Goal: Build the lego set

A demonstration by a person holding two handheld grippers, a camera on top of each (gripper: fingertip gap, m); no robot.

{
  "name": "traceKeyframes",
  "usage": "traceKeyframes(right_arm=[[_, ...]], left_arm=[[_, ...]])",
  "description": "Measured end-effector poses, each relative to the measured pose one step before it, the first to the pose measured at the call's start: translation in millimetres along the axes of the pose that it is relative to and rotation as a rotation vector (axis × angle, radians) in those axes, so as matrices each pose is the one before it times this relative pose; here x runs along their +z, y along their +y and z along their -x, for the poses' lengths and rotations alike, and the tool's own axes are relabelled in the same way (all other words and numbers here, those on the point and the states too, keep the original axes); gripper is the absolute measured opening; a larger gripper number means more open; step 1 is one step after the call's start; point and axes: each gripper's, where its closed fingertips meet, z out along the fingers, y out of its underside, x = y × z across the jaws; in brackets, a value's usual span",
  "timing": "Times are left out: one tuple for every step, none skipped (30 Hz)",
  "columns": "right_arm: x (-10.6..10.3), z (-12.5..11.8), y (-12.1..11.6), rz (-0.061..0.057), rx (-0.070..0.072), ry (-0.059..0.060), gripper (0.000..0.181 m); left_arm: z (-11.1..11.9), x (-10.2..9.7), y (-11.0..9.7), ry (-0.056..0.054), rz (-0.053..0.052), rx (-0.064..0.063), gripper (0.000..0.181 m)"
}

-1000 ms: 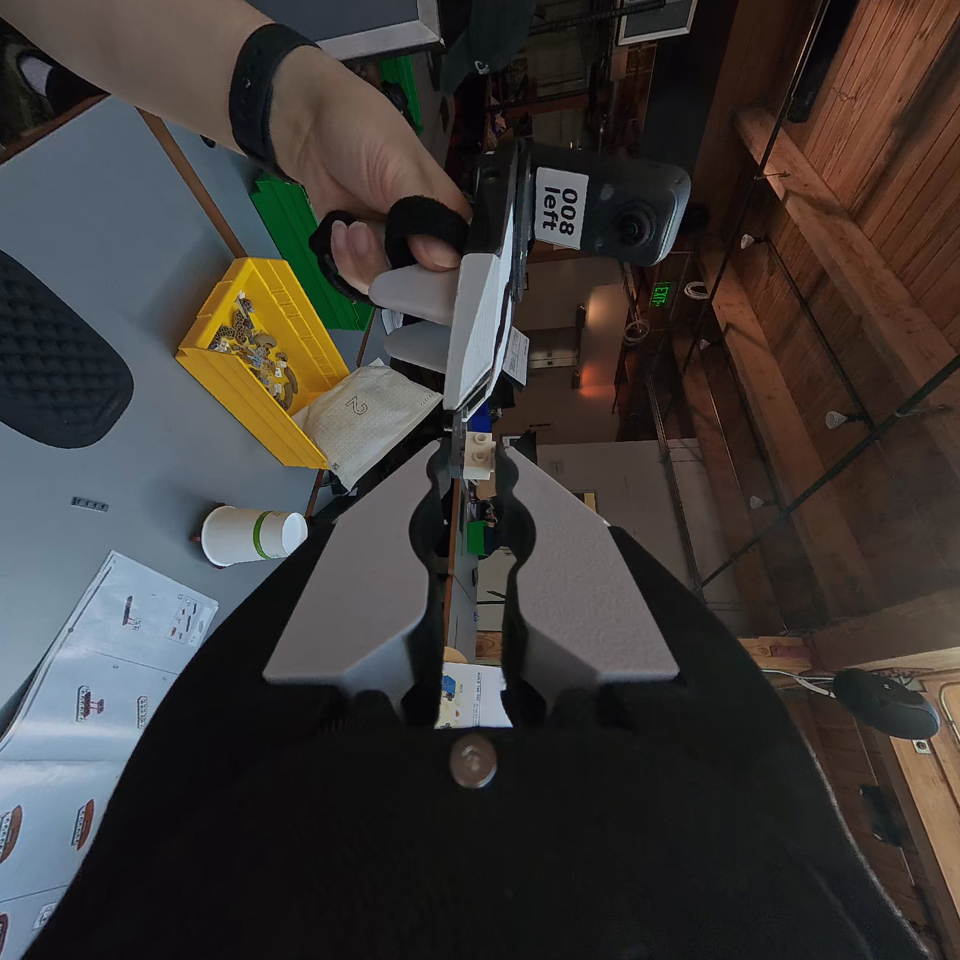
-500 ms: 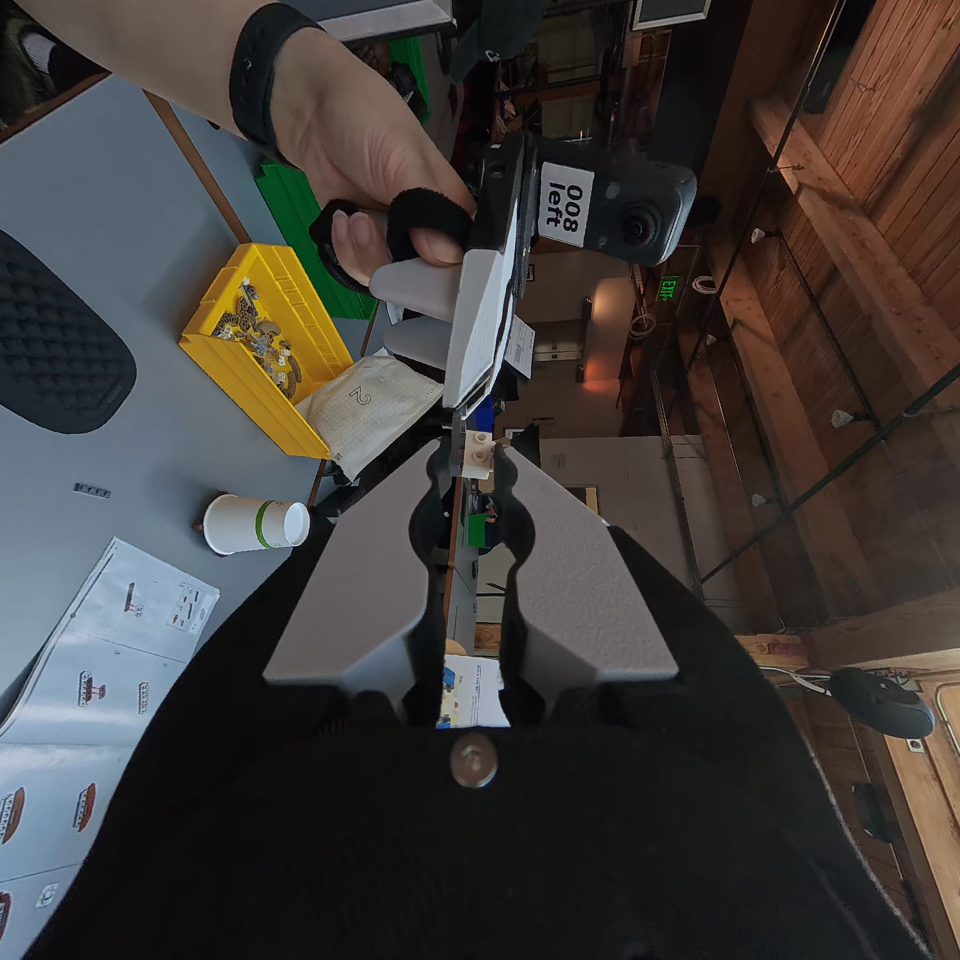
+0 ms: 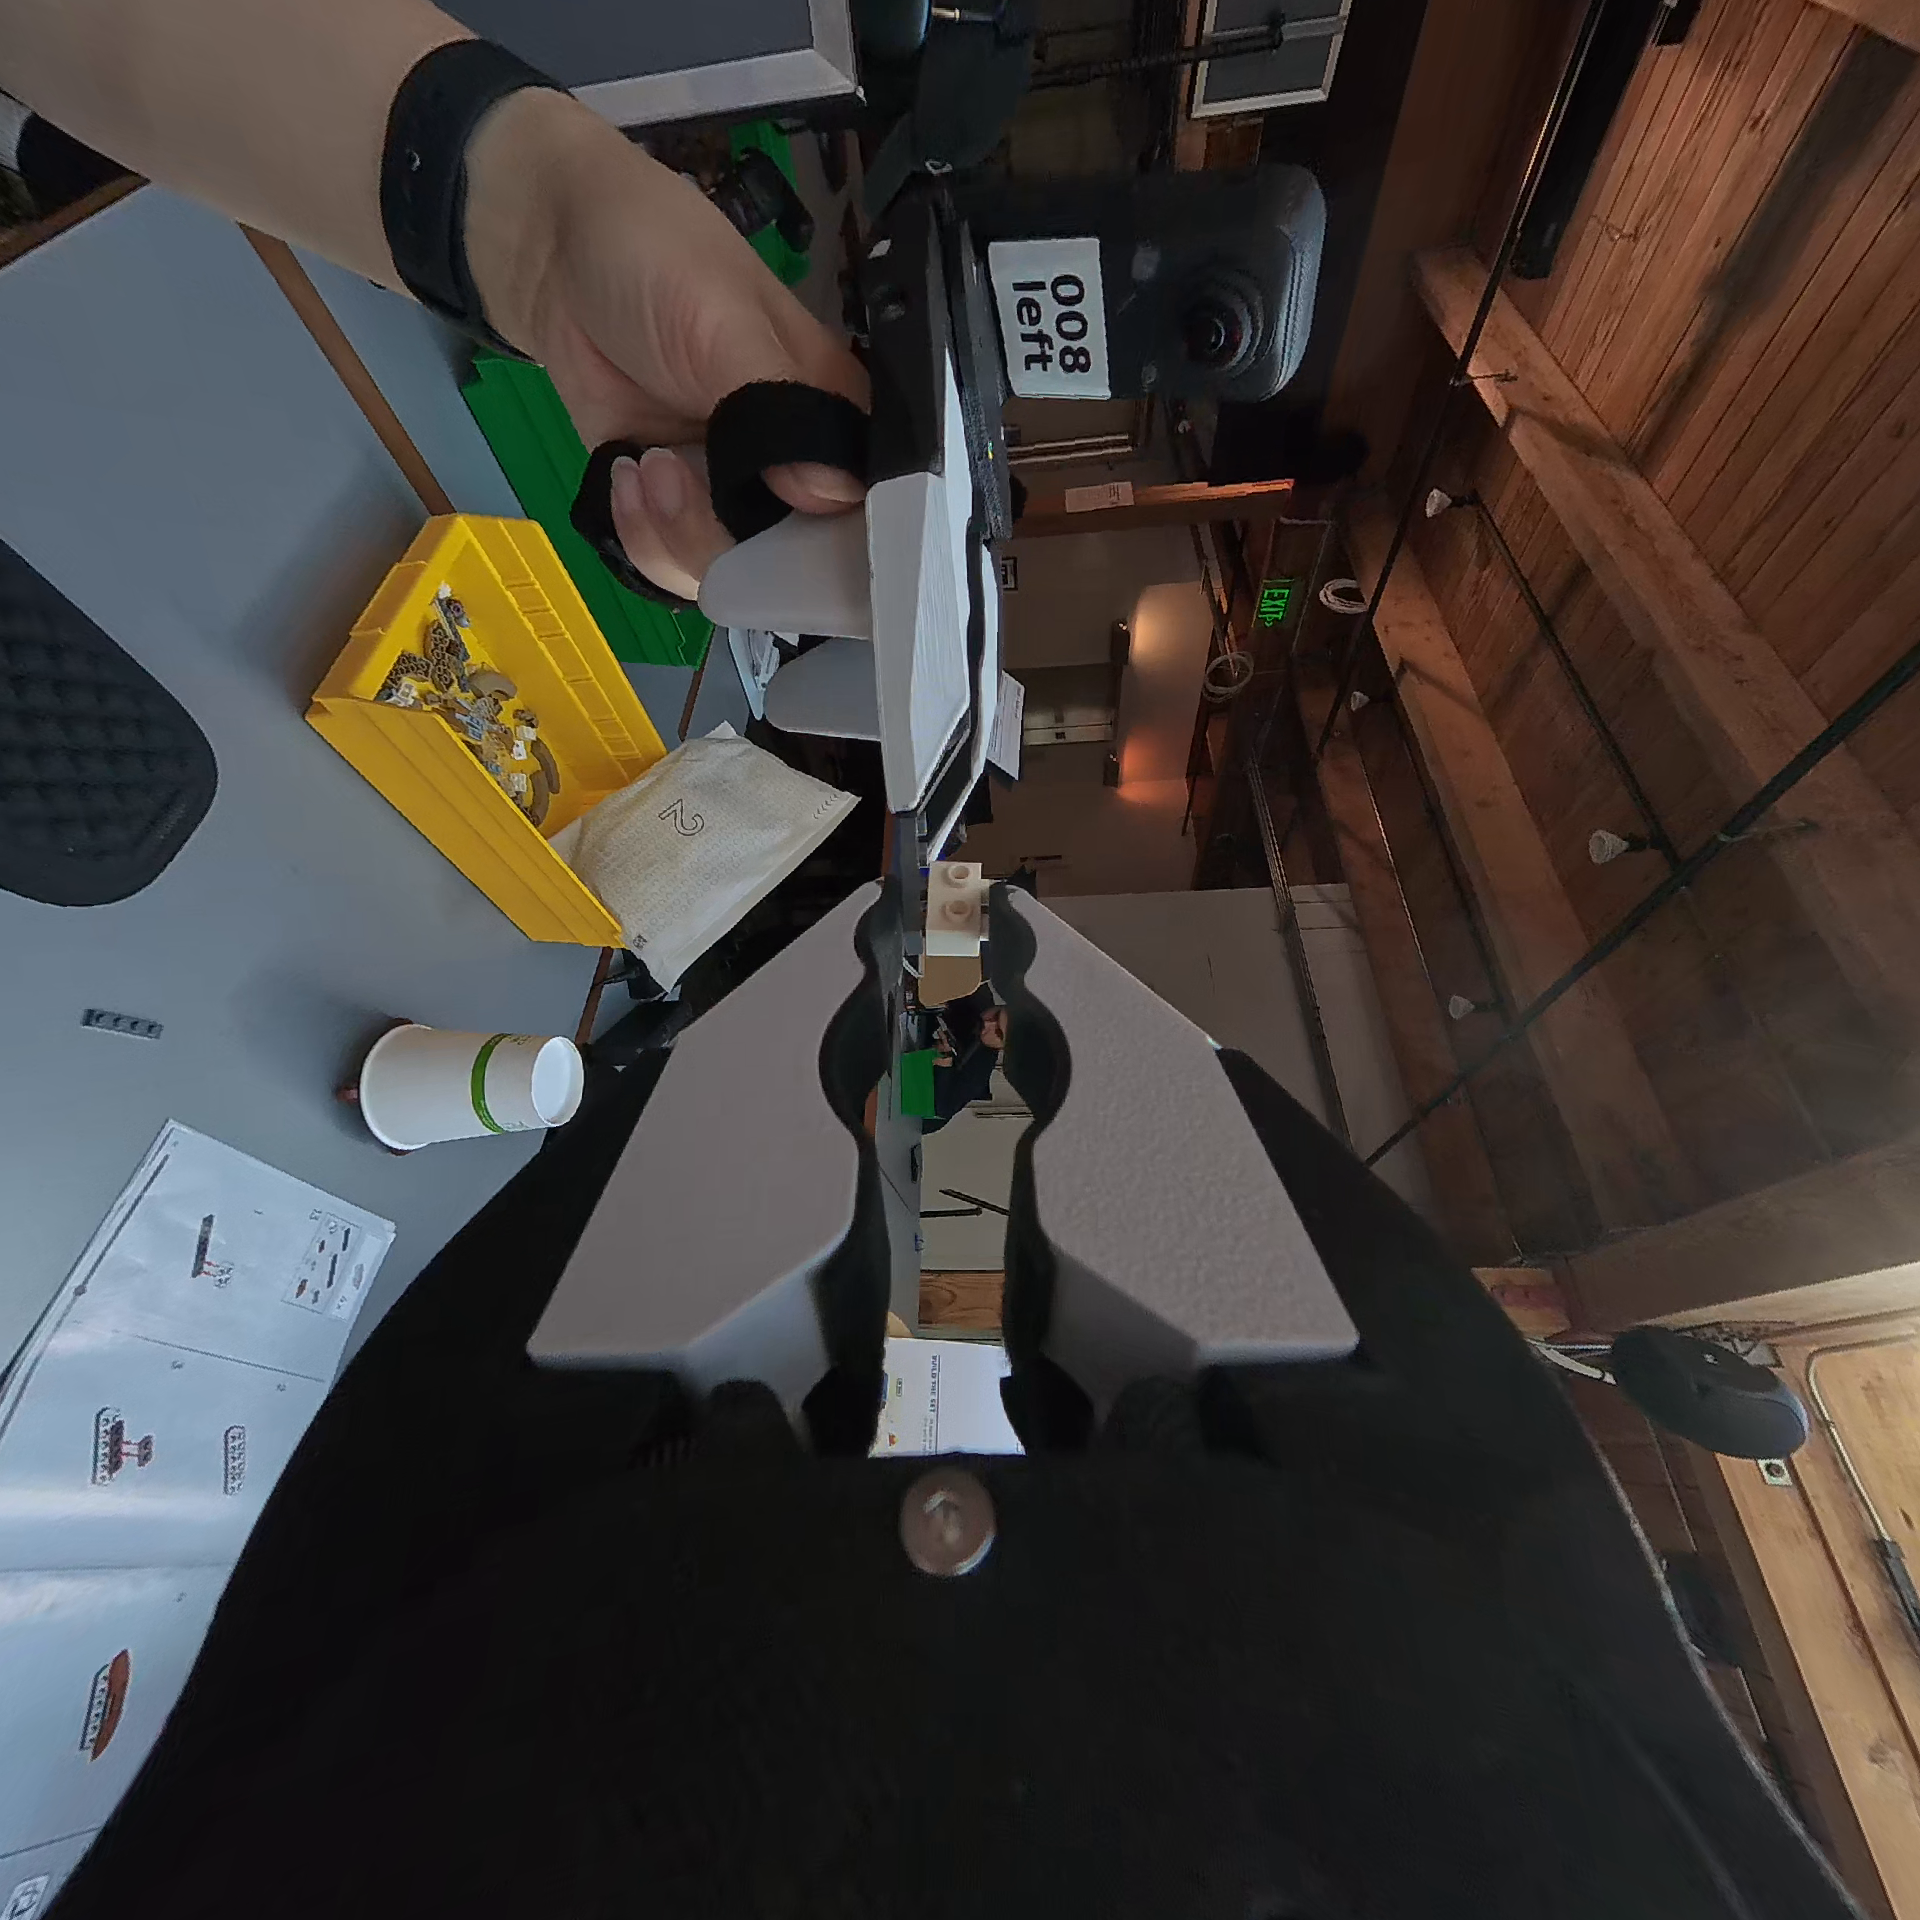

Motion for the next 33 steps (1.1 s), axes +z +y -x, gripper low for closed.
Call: traceKeyframes(right_arm=[[0.02,0.09,0.23,0.0008,-0.0013,0.0014,0.014],[-0.22,0.42,-0.17,-0.0038,0.0009,-0.0004,0.015],[-0.06,0.84,-0.25,-0.0044,0.0046,-0.0038,0.015],[0.09,0.28,-0.13,-0.0033,0.0036,-0.0004,0.015],[0.22,0.06,0.34,0.0008,-0.0011,0.0016,0.015],[0.21,0.06,0.65,0.0028,-0.0036,0.0003,0.015],[0.02,0.4,0.15,0.0012,-0.003,-0.0016,0.015],[-0.06,0.04,-0.27,-0.0022,-0.0022,-0.0006,0.015],[-0.11,0.2,-0.36,-0.0022,-0.0021,-0.0016,0.015],[-0.14,0.52,-0.16,-0.0013,-0.0005,-0.0046,0.015],[0.2,0.36,0.47,0.002,0.0027,-0.0051,0.015],[0.17,0.33,0.56,0.004,0.0037,-0.0044,0.015],[-0.16,0.21,-0.08,-0.0008,-0.001,-0.0012,0.015],[-0.29,0.09,-0.36,-0.0025,-0.0018,0.0009,0.015],[-0.07,0.13,0.04,0.0013,0.0008,-0.0012,0.015],[-0.19,0.24,0.02,0.0004,0.0014,-0.0024,0.015],[-0.05,0.36,-0.06,-0.0007,0.0024,-0.0028,0.015],[0.28,0.49,0.19,0.0013,0.001,-0.0025,0.016],[0.29,0.35,-0.03,-0.0004,-0.0028,-0.0005,0.017],[0.38,0.13,0.15,0.0021,-0.003,0.0016,0.017],[0.48,0.09,0.22,0.0032,-0.0056,0.002,0.017],[0.52,0.43,0.3,0.0033,-0.0041,-0.0005,0.018],[0.6,0.0,0.55,0.0045,-0.0014,0.0017,0.018],[0.56,0.34,0.03,0.0012,-0.0018,-0.0008,0.018],[0.57,0.31,0.23,0.002,-0.0028,-0.0005,0.018],[0.51,-0.01,0.3,0.0034,-0.005,0.0022,0.017],[0.36,0.1,-0.57,-0.0012,-0.0089,0.0042,0.017],[0.41,-0.06,0.43,0.0054,-0.0061,0.0035,0.017],[0.29,0.05,0.22,0.0052,-0.0042,0.0024,0.016],[-0.14,-0.11,-0.36,0.0004,-0.0089,0.0058,0.016],[0.13,0.29,0.21,0.0039,-0.0043,0.0007,0.016],[0.22,0.78,0.81,0.0084,0.0066,-0.0062,0.016],[-0.11,-0.03,0.0,0.0012,0.0067,-0.0014,0.016]], left_arm=[[-2.03,0.38,0.32,0.02,-0.0017,-0.0097,0.008],[-1.4,0.19,0.26,0.0185,-0.0024,-0.0109,0.007],[-1.07,0.05,0.54,0.0167,0.0004,-0.0115,0.006],[-0.48,0.05,0.48,0.0134,0.0015,-0.0114,0.006],[0.33,-0.02,0.28,0.0057,-0.0004,-0.0109,0.006],[0.58,0.04,0.18,0.0015,-0.0007,-0.0086,0.006],[0.36,0.14,0.3,0.0014,0.0011,-0.0066,0.006],[0.02,0.03,0.14,0.0033,0.0014,-0.0062,0.006],[-0.24,0.06,0.09,0.0042,0.0012,-0.0054,0.006],[-0.21,-0.05,0.33,0.003,0.003,-0.003,0.006],[0.01,0.12,0.34,-0.0003,0.0039,-0.001,0.006],[0.4,0.07,0.36,-0.003,0.0033,0.0007,0.006],[0.09,0.24,0.25,-0.0015,0.0026,0.002,0.006],[-0.32,0.04,0.05,0.0013,0.0011,0.0006,0.006],[-0.23,0.14,0.1,0.0014,0.0007,-0.0021,0.006],[-0.16,0.23,0.21,0.0011,0.0008,-0.0019,0.006],[-0.04,0.31,0.24,0.0019,0.0009,-0.0016,0.006],[-0.11,0.37,0.19,0.0027,0.0014,-0.0026,0.006],[-0.26,0.51,0.41,0.0032,0.0022,-0.0025,0.006],[-0.26,0.59,0.29,0.0021,0.0014,-0.0017,0.006],[-0.16,0.46,0.04,0.0018,0.0004,-0.0009,0.006],[-0.37,0.55,0.28,0.0026,0.0021,-0.0011,0.006],[-0.29,0.41,0.26,0.002,0.0012,-0.0008,0.006],[-0.43,0.25,-0.1,0.0021,-0.0006,-0.0009,0.006],[-0.39,0.29,-0.01,0.0028,-0.0001,-0.0019,0.006],[-0.17,0.26,0.08,0.001,0.0006,-0.001,0.006],[0.08,0.17,0.07,-0.0009,0.0006,0.0005,0.006],[0.3,0.06,0.06,-0.0015,0.0004,-0.0002,0.006],[0.31,-0.17,0.11,-0.0012,0.0008,-0.0008,0.006],[-0.12,-0.03,0.04,0.0007,0.0003,-0.0016,0.006],[-0.04,-0.01,0.17,0.0004,0.0012,-0.0027,0.006],[0.25,0.15,0.58,-0.0023,0.0035,-0.0015,0.006],[0.05,0.13,0.27,-0.0019,0.0013,-0.0005,0.006]])
